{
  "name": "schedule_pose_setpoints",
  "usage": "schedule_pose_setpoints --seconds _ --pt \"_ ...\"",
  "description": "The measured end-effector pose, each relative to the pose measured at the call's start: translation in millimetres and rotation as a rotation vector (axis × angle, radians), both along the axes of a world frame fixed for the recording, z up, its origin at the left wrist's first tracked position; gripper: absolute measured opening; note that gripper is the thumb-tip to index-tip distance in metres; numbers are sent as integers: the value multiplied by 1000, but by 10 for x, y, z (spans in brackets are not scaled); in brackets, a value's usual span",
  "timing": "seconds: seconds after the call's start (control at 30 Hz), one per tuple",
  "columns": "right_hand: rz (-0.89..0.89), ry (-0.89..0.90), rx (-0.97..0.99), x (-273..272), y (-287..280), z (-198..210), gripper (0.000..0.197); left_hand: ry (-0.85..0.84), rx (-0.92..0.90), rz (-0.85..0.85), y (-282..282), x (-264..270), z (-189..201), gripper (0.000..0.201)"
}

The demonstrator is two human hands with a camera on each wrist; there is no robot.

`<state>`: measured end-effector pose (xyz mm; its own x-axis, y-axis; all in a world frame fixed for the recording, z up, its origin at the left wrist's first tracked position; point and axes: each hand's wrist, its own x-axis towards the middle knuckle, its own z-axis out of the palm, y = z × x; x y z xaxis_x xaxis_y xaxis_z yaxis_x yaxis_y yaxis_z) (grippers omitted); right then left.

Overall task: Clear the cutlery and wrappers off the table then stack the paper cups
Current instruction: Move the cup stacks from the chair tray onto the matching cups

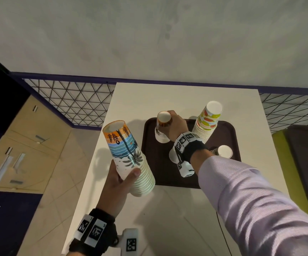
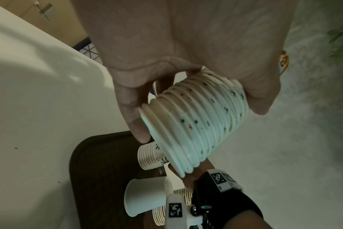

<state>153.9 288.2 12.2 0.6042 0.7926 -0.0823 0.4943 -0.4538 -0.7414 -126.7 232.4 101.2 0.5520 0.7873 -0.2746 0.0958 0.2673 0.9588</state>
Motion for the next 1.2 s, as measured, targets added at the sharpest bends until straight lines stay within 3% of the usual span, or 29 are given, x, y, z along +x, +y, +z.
schedule_pose_setpoints --seconds 0.1,0.23,0.33,0.43,0.5,0.6,0.7,0.87,1.1,1.2 --pt "11 25 -12 -39 -25 45 66 4 -8 -5 -13 6 5 65" --pt "17 70 -7 -119 -150 233 96 5 0 -3 -12 27 56 65" --pt "-10 15 130 -273 -341 511 84 -1 15 1 12 62 105 71" --pt "24 92 284 -520 -643 827 59 7 21 22 38 92 133 78" --pt "126 204 334 -705 -891 1049 48 16 39 41 42 113 150 75" --pt "315 526 347 -944 -1178 1246 31 6 39 18 24 158 184 82" --pt "425 620 298 -1040 -1298 1170 46 6 42 -48 4 200 234 83" --pt "409 655 342 -1035 -1393 1108 54 24 49 -104 -20 221 255 93" --pt "379 810 258 -986 -1488 1172 51 55 88 -197 -56 203 284 52" --pt "358 926 230 -969 -1473 1179 58 50 89 -198 -47 182 310 57"
